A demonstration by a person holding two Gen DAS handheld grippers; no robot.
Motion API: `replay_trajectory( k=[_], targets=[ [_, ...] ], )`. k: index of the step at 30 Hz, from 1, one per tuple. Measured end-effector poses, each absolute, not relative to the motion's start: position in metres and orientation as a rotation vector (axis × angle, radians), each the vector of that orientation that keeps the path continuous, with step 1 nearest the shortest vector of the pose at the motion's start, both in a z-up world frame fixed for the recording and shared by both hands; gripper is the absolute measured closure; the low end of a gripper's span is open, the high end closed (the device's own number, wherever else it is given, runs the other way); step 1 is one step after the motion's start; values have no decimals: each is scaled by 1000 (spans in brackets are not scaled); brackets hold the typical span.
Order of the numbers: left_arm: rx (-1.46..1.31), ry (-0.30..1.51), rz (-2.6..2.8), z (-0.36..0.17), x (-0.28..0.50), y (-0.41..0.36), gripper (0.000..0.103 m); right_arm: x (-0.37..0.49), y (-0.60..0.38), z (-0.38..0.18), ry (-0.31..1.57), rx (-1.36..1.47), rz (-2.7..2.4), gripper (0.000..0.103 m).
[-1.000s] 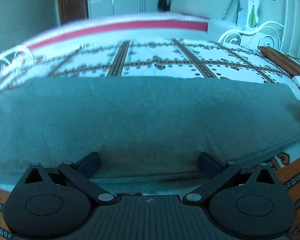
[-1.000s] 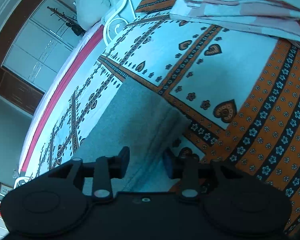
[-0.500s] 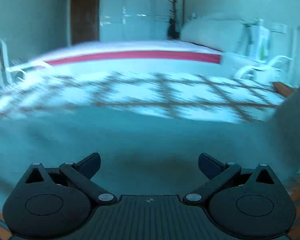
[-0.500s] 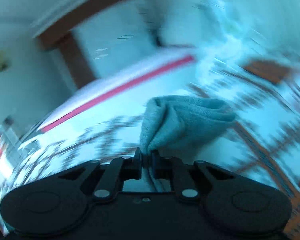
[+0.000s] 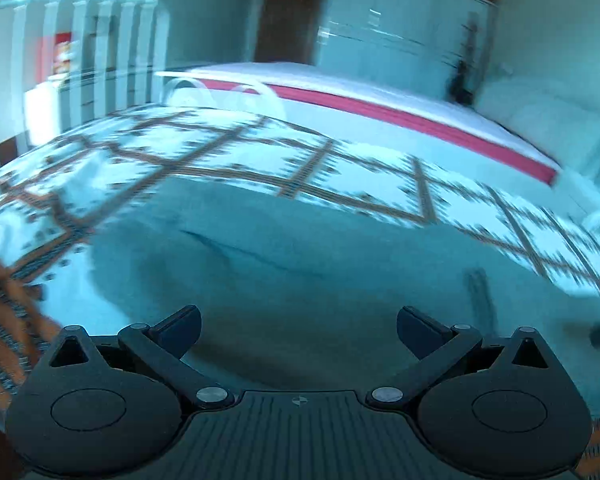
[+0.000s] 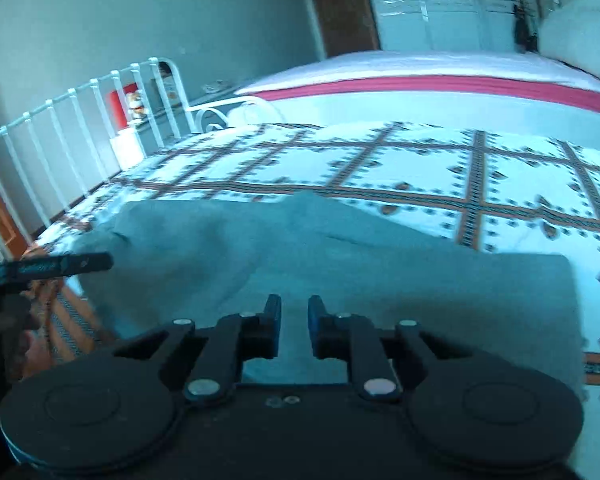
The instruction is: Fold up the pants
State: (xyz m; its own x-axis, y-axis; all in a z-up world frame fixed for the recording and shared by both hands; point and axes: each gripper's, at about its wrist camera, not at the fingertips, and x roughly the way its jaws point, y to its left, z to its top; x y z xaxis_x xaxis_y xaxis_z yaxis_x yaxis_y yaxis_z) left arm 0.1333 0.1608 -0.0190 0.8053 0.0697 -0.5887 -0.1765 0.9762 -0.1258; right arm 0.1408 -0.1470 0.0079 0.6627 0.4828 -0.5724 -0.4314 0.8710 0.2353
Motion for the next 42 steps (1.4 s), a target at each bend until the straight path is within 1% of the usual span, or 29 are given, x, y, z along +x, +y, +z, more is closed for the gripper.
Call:
replay_trajectory(
  k=[3,6,7,8,9,10,12,14,15,16,17,18,21,22,24,25,26,27,28,29,30,32,37,40,42],
  targets=[
    [-158,617,29,-18,141,130,0,139,-167,-3,685,133,454,90],
    [-94,613,-37,-17,150,95,0,147,-171,-29,825,107,359,89],
    [-67,631,-64,-19,155,83,0,146,-174,-32,829,110,375,89],
    [-19,684,-85,-27,161,70,0,144,-178,-28,799,120,374,91],
    [40,756,-84,-36,167,60,0,140,-183,-19,752,135,367,89],
    [48,762,-77,-40,167,56,0,137,-188,-10,696,155,359,89],
    [-3,717,-60,-28,164,58,0,138,-201,4,633,178,320,87],
    [0,631,-49,-16,161,57,0,148,-213,-2,686,152,228,86],
    [5,619,-56,-14,165,55,0,157,-219,-14,757,132,178,85],
    [13,639,-73,-16,174,54,0,166,-223,-28,842,121,151,88],
    [30,663,-75,-19,184,51,0,170,-226,-33,852,132,160,90],
    [51,683,-64,-22,195,49,0,171,-230,-27,824,151,161,91],
    [34,679,-41,-26,221,47,0,176,-240,5,660,177,156,89],
    [25,689,-31,-30,228,46,0,184,-243,11,637,166,142,88],
    [12,760,-29,-48,245,42,0,206,-252,6,665,164,108,86],
    [-45,752,-43,-54,247,46,0,218,-257,-5,711,163,99,85],
    [-73,741,-49,-56,247,49,0,232,-261,-24,820,163,96,84],
    [-70,743,-57,-55,246,50,0,235,-265,-36,872,175,104,84],
    [-74,742,-62,-51,244,52,0,227,-268,-33,812,192,115,84],
    [-83,741,-59,-46,239,56,0,222,-268,-25,786,203,115,84],
    [-81,734,-54,-42,231,62,0,214,-267,-17,748,218,126,81],
    [-59,698,-46,-33,211,79,0,203,-267,-6,673,236,174,81],
    [-55,626,56,-12,150,151,0,197,-266,-5,704,273,228,80],
    [-166,610,181,-3,121,208,0,193,-259,-4,711,309,255,80],
    [-291,615,246,-8,107,246,0,189,-251,-3,711,303,281,78]
  ],
)
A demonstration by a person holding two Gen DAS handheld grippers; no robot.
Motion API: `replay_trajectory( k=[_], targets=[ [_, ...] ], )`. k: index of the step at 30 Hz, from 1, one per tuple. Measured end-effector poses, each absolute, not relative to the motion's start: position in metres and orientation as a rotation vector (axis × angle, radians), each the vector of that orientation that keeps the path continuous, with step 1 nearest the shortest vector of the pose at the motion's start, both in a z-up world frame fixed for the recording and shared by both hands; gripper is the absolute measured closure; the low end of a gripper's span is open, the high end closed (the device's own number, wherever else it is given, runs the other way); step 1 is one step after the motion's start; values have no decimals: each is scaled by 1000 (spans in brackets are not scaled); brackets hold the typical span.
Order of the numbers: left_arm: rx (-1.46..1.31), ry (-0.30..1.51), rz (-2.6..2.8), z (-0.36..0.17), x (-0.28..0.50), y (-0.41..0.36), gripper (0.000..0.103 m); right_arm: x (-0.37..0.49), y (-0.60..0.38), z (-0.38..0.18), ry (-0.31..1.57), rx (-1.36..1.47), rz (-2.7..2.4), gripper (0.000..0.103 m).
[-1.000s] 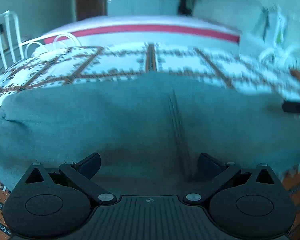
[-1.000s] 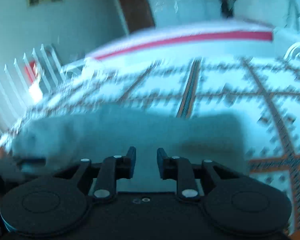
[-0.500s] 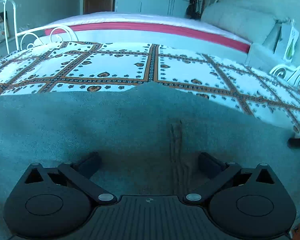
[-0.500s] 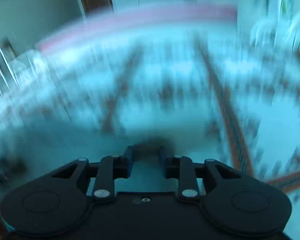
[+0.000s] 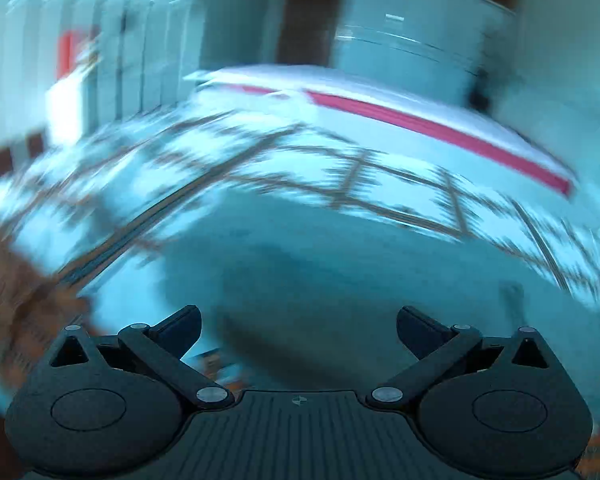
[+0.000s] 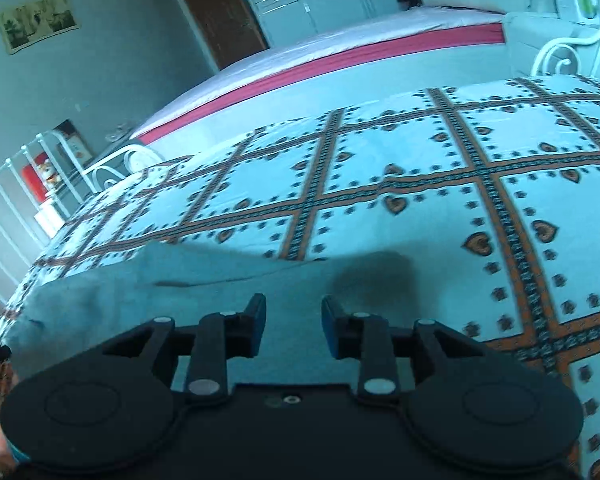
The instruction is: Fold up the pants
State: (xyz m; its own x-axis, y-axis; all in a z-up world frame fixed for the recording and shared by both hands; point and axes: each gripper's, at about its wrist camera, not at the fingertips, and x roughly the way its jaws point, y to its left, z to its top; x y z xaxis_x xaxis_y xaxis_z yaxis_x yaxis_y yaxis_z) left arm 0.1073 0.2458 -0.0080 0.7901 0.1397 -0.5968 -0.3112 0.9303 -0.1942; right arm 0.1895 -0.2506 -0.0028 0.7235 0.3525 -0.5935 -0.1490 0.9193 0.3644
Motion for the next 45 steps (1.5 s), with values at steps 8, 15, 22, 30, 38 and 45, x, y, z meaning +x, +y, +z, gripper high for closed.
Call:
replay_trajectory(
  k=[8,15,22,30,38,45],
  targets=[
    [-624,649,279,-66,119,315,4,167,-218,-2,687,255,368,74],
    [-560,652,216,-76,162,318,8,161,-208,-9,700,232,368,71],
    [-507,638,197,-72,159,317,18,163,-201,-14,703,217,323,71],
    [-487,581,125,-63,146,317,60,159,-183,-17,725,190,346,70],
    [-492,582,104,-58,135,320,61,144,-103,-25,723,120,536,73],
    [-419,459,8,-15,133,293,66,143,-103,-18,703,120,523,71]
  ],
)
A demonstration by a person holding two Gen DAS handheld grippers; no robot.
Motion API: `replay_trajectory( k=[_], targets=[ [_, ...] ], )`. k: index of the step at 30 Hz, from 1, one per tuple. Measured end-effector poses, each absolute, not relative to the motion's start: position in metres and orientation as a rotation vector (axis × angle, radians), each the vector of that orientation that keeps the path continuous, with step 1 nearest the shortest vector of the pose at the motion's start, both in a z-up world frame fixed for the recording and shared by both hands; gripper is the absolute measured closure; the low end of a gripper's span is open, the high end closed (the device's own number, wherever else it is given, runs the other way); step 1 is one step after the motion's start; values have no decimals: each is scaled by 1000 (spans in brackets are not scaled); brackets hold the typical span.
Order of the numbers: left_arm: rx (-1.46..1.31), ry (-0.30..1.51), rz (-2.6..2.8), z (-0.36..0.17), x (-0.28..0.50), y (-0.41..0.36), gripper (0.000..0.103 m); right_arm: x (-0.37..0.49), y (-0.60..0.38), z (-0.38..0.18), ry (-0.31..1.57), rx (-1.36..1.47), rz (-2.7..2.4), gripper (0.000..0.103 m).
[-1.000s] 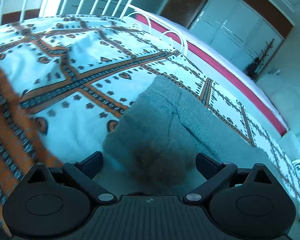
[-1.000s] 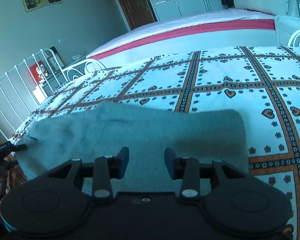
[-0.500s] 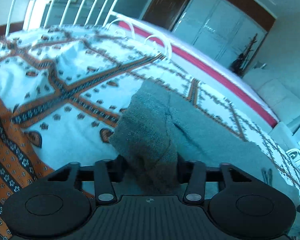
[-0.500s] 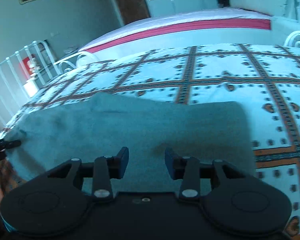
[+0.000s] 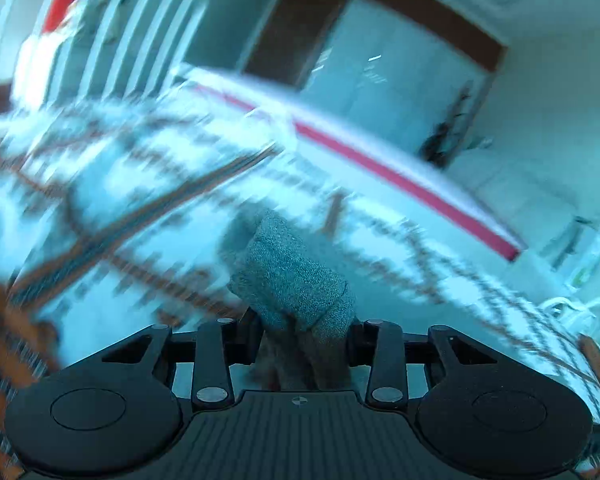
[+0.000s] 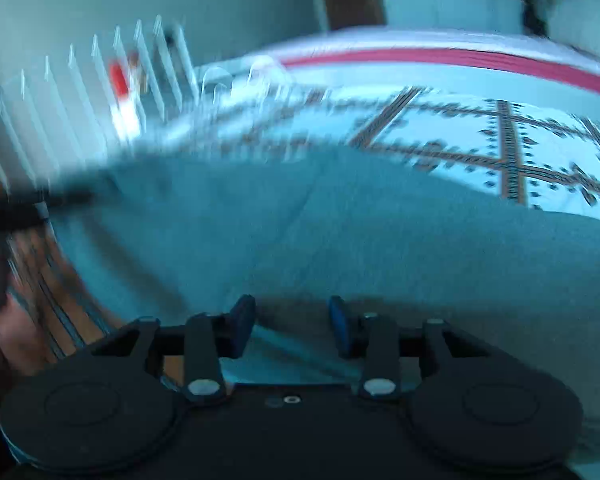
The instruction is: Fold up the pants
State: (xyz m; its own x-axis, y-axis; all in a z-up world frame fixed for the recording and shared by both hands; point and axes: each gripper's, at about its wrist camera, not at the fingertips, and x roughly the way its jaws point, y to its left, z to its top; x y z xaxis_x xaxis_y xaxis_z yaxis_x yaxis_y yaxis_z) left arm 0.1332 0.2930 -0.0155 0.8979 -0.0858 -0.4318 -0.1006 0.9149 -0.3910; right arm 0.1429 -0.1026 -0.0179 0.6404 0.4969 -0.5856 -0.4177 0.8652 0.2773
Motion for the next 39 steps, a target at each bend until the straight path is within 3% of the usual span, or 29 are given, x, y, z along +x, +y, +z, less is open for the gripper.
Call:
replay_trajectory(
  k=[11,16,17,20,22,23,39],
  targets=[
    [-166,345,-477,58,175,89,67,155,-274,18,610,473,223,69],
    [-12,505,-663,37,196,-38,65,133,-328,5,594,571,121,66],
    [21,520,-661,33,196,-48,60,129,-337,1,603,588,100,64],
    [-64,548,-636,32,202,-30,46,125,-351,-11,630,660,114,61],
    [-170,522,-634,37,203,-4,22,125,-348,-14,643,654,152,58],
    [-204,513,-642,38,200,4,0,127,-343,-16,650,646,178,58],
    [-149,553,-487,13,199,48,0,142,-299,-23,703,663,269,53]
  ],
)
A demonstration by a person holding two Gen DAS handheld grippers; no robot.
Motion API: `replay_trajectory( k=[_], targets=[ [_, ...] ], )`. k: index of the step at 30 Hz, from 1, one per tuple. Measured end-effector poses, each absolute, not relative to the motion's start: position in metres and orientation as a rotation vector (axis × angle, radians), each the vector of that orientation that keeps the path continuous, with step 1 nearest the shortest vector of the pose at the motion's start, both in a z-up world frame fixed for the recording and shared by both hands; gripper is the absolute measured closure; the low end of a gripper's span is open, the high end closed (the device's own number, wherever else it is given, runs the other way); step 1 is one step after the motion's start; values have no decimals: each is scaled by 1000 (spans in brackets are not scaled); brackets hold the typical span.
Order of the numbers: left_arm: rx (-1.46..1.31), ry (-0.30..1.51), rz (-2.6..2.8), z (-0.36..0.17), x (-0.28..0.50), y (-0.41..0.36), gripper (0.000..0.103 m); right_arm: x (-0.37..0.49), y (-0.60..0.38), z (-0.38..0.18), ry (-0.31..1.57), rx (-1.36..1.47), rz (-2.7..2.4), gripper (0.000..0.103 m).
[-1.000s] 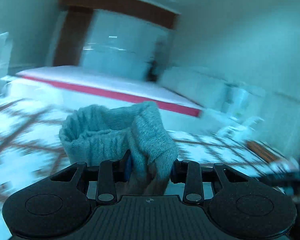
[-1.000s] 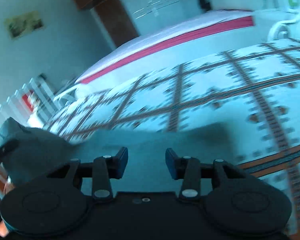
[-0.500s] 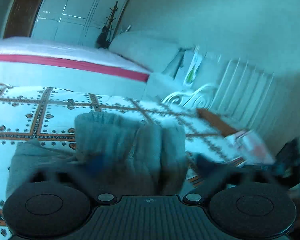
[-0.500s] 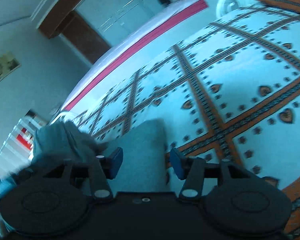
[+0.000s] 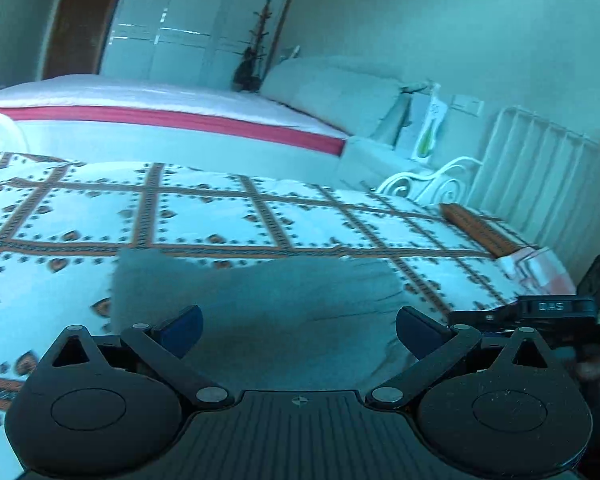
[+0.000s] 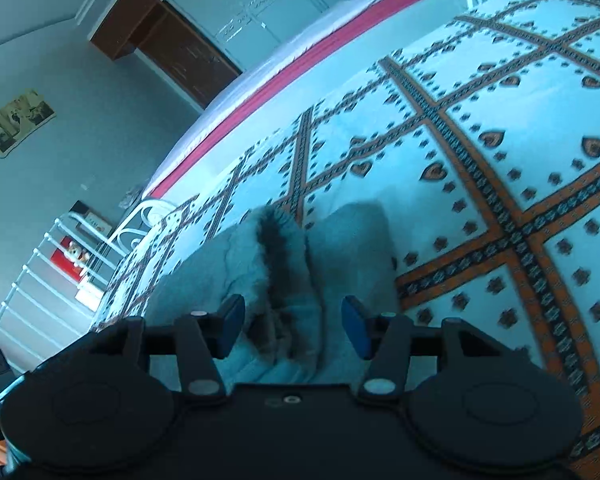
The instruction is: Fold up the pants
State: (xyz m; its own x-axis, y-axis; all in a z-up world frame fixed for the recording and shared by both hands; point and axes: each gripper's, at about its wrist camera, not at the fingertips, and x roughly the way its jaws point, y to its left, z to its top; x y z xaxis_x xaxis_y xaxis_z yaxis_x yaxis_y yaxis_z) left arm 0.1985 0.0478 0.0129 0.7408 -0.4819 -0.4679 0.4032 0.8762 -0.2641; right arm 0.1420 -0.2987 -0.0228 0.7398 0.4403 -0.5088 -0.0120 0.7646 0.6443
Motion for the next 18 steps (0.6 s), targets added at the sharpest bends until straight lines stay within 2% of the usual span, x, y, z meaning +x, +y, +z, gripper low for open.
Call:
replay_trajectory(
  k=[3,6,9,11,12,13,14,15,18],
  targets=[
    [-155,566,-444,10,198,61,0,144,-290,-28,747,672,296,31],
    [-152,597,-375,4,198,75,0,156,-286,-44,830,774,333,30],
    [-164,605,-323,1,197,92,0,163,-285,-51,820,836,311,29],
    [-167,614,-294,-2,193,101,0,170,-281,-52,837,843,301,22],
    [-159,620,-278,-4,192,104,0,172,-278,-51,844,828,310,26],
    [-145,628,-262,-6,190,106,0,175,-272,-47,856,781,314,43],
    [-131,632,-250,-7,189,107,0,176,-265,-42,865,719,340,80],
    [-123,634,-239,-8,186,110,0,174,-262,-35,837,689,348,85],
    [-111,632,-197,-9,181,118,0,154,-271,-3,637,725,393,87]
  ],
)
